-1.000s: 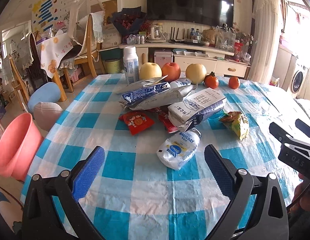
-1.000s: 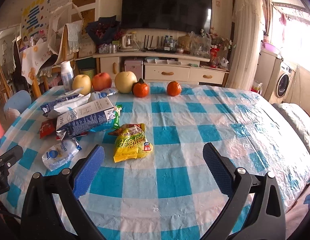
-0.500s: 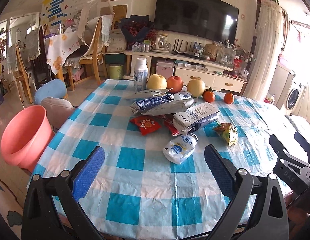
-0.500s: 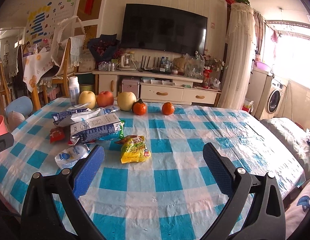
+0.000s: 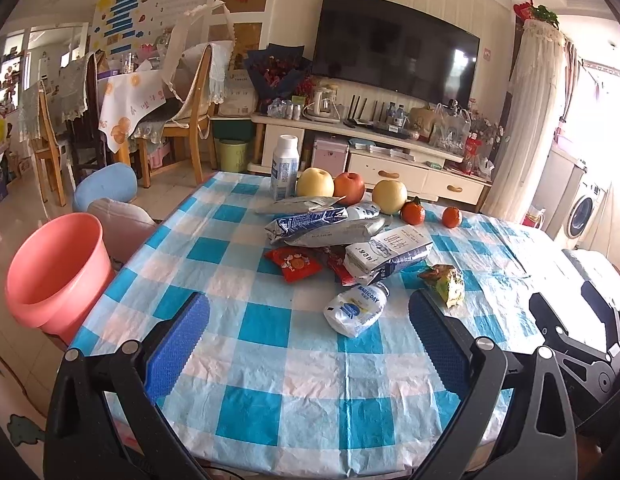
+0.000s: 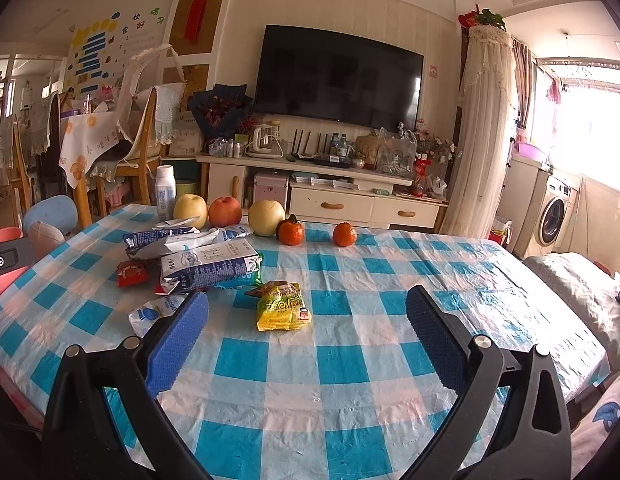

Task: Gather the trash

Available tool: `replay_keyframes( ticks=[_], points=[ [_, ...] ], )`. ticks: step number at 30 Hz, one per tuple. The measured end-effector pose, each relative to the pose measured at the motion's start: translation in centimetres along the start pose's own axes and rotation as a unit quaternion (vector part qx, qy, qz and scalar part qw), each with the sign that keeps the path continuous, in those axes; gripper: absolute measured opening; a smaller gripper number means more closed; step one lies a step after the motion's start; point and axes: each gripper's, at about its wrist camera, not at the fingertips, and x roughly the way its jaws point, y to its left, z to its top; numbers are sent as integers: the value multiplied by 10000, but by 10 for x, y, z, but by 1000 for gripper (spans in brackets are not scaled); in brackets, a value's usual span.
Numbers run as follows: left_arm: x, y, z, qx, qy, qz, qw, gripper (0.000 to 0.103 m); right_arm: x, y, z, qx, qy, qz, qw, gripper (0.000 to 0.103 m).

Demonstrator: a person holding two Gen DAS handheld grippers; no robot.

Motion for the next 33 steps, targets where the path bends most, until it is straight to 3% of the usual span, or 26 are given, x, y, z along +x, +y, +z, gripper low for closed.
replay_keyframes(
  ticks=[17, 33],
  points=[
    [-1, -13, -3, 338, -38, -22, 9994, 98, -1, -6, -1, 25, -66, 7, 10000, 100],
    [8, -27, -18, 721, -308, -8, 9969, 98, 4, -14, -6, 4, -67, -34, 10000, 100]
  ],
)
